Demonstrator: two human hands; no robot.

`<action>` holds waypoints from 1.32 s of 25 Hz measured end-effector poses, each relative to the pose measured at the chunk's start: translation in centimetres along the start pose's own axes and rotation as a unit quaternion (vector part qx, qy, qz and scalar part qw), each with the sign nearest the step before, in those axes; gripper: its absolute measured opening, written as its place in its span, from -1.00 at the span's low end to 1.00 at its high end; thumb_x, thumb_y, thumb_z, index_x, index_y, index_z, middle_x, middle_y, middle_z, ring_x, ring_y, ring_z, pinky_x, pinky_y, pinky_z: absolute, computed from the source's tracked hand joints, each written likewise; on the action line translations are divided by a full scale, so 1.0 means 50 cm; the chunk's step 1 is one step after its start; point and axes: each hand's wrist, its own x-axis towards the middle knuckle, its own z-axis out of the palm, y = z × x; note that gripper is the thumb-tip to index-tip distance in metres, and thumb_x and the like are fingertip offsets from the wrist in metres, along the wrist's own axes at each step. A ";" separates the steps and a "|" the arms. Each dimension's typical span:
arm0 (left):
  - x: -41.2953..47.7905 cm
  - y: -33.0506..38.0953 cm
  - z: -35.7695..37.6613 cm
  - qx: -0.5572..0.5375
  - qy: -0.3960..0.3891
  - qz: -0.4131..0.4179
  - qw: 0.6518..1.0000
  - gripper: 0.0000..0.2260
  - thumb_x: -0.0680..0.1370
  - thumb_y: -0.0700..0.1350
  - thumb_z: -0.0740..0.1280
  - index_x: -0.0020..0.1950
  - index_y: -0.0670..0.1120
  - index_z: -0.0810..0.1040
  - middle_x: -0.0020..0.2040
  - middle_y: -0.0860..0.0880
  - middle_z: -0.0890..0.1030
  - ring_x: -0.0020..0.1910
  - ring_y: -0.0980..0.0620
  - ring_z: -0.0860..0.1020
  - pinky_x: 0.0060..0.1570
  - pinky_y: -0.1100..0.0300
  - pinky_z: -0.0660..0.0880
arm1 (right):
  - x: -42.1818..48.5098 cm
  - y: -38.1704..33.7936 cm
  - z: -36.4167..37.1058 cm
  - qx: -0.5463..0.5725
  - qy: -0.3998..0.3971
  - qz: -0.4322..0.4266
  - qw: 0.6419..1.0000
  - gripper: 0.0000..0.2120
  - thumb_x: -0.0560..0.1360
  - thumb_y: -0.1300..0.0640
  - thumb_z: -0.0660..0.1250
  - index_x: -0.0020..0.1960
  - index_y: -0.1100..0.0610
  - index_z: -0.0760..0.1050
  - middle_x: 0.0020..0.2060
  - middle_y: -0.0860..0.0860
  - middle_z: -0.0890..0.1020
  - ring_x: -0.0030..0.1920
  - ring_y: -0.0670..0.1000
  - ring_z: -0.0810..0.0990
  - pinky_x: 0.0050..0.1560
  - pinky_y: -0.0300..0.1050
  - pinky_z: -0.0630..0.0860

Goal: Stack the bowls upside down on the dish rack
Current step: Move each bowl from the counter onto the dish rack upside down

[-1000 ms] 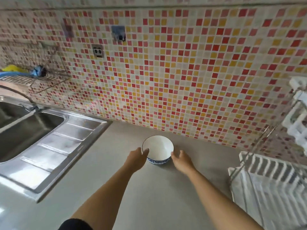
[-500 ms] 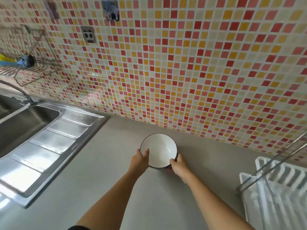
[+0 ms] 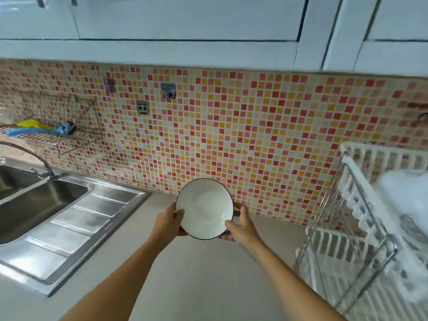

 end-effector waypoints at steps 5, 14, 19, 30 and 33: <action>-0.161 0.093 -0.050 -0.031 0.002 0.140 0.990 -0.67 0.64 -0.14 0.12 0.41 -0.09 0.36 0.08 -0.11 0.54 -0.10 -0.08 0.61 -0.31 0.24 0.64 | -0.168 -0.139 -0.040 -0.089 0.036 -0.076 0.993 -0.48 0.52 0.23 0.21 0.39 -0.04 0.14 0.19 -0.01 0.45 0.13 0.06 0.51 -0.18 -0.08 0.66; -0.359 0.362 -0.051 -0.157 -0.159 0.263 0.938 -0.66 0.58 0.23 -0.09 0.06 0.23 0.45 0.05 -0.12 0.59 0.03 -0.05 0.62 0.00 0.14 0.57 | -0.398 -0.284 -0.207 -0.217 0.203 -0.347 0.889 -0.51 0.56 0.31 0.11 0.39 -0.10 0.20 0.22 -0.12 0.49 0.16 -0.17 0.48 0.23 -0.35 0.39; -0.435 0.474 0.025 -0.120 -0.242 0.345 0.899 -0.49 0.43 0.44 -0.07 0.15 0.20 0.41 0.09 -0.03 0.57 0.09 0.06 0.56 0.26 0.06 0.47 | -0.501 -0.314 -0.359 -0.294 0.271 -0.429 0.810 -0.48 0.51 0.18 0.13 0.40 -0.16 0.10 0.28 -0.03 0.43 0.12 -0.20 0.44 0.10 -0.56 0.34; -0.566 0.674 0.364 -0.072 -0.308 0.439 0.841 -0.57 0.32 0.33 0.24 0.17 0.35 0.34 0.24 0.05 0.52 0.15 0.03 0.59 0.23 -0.13 0.50 | -0.639 -0.332 -0.772 -0.455 0.202 -0.369 0.785 -0.30 0.37 0.09 0.42 0.30 -0.20 0.04 0.11 -0.24 0.40 -0.01 0.07 0.56 0.16 0.00 0.47; -0.574 0.688 0.457 -0.051 -0.276 0.454 0.845 -0.31 0.32 0.38 0.22 0.39 0.16 0.28 0.37 -0.02 0.45 0.28 -0.03 0.49 0.30 -0.11 0.42 | -0.665 -0.321 -0.861 -0.423 0.112 -0.298 0.848 -0.16 0.16 -0.40 0.41 0.26 -0.38 -0.02 0.15 -0.47 0.23 0.12 -0.06 0.50 0.24 -0.13 0.41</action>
